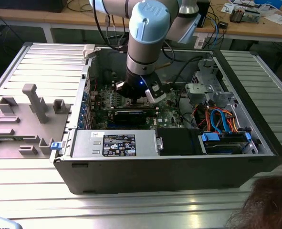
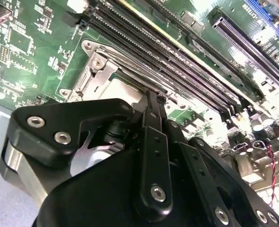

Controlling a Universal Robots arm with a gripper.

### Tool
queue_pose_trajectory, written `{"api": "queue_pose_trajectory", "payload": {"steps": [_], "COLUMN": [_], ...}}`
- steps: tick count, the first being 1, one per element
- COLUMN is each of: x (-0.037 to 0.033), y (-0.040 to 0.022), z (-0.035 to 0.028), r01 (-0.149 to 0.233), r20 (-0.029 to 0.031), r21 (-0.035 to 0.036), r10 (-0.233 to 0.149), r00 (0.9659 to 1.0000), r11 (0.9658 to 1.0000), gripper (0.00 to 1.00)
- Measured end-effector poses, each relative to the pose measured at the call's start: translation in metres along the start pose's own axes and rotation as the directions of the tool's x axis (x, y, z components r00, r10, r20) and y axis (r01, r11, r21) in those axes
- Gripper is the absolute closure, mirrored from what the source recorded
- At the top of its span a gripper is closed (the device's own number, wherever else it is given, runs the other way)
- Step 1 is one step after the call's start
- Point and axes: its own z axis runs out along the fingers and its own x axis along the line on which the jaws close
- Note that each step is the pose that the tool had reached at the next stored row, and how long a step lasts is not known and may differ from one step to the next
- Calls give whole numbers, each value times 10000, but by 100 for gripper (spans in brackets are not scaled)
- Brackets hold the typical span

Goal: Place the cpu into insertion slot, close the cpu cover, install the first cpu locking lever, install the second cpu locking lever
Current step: 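Install the second cpu locking lever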

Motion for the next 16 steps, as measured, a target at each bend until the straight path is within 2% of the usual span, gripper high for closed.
{"api": "queue_pose_trajectory", "payload": {"steps": [1, 2, 3, 7, 10, 12, 13, 15, 16], "x": [-4, -14, -20, -64, -100, -121, -131, -136, -135], "y": [18, 51, 65, 158, 255, 307, 325, 339, 357], "z": [4, 11, 15, 36, 57, 68, 69, 35, -40], "r01": [-4, -13, -17, -38, -52, -59, -62, -68, -69], "r20": [-8, -27, -38, -102, -139, -158, -168, -182, -185], "r21": [82, 231, 289, 614, 873, 1006, 1126, 1250, 1296], "r10": [4, 14, 19, 44, 65, 75, 82, 91, 94], "r00": [10000, 10000, 10000, 9999, 9999, 9998, 9998, 9998, 9998], "r11": [10000, 9997, 9996, 9981, 9962, 9949, 9936, 9921, 9915], "gripper": [89, 89, 89, 89, 89, 89, 89, 89, 89]}}
